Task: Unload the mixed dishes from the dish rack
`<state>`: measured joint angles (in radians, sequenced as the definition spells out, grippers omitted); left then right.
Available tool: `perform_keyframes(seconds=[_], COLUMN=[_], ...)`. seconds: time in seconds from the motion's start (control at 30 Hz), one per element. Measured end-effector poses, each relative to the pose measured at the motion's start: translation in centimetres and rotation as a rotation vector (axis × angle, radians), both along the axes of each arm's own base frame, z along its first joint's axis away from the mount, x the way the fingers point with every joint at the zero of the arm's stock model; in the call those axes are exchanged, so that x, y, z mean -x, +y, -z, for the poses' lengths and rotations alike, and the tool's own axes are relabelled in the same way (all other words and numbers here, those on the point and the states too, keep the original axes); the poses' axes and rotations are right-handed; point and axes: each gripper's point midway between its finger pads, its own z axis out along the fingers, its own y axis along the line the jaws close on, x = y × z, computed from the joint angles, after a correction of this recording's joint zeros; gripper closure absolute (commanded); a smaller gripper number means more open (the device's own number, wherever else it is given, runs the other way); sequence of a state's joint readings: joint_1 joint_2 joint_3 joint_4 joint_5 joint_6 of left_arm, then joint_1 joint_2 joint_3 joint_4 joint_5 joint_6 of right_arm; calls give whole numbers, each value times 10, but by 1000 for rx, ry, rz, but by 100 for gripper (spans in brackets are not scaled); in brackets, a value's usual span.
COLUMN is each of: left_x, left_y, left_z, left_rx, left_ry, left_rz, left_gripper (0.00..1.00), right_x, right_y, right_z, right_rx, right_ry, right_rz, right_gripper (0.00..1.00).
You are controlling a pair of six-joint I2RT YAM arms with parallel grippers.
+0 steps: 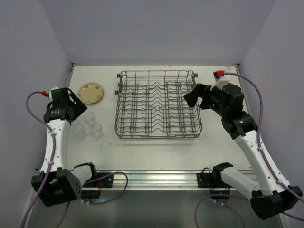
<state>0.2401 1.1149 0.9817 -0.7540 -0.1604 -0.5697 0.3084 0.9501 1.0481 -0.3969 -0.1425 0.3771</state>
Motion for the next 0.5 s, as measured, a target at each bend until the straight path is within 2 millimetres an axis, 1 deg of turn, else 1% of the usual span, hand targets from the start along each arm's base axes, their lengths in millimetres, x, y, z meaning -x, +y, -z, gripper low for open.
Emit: perform_keyframes(seconds=[0.03,0.07,0.13,0.23,0.27,0.33,0.43,0.5], left_x=[-1,-1,4,18,25,42,71,85], left_y=[1,2,-1,-22,-30,-37,-39,-41], left_z=[-18,-35,-70,-114,-126,-150,-177,-189], left_rx=[-22,-46,-102,-174,-190,-226,-275,-296], left_ry=[-46,-90,-169,-277,-308,-370,-451,-501], left_rz=[11,22,55,155,194,232,242,251], left_gripper=[11,0,0,0,0,0,0,0], right_x=[0,-2,-2,1,5,15,32,42], right_y=[-1,-3,-9,-20,-23,-28,-34,-36], right_z=[0,0,0,-5,-8,-17,-37,-48], right_rx=[5,14,32,43,43,36,22,18], right_ry=[-3,-7,-13,-33,-37,-54,-83,-98], right_rz=[4,16,42,93,102,116,120,119], right_gripper=[1,1,1,1,1,1,1,1])
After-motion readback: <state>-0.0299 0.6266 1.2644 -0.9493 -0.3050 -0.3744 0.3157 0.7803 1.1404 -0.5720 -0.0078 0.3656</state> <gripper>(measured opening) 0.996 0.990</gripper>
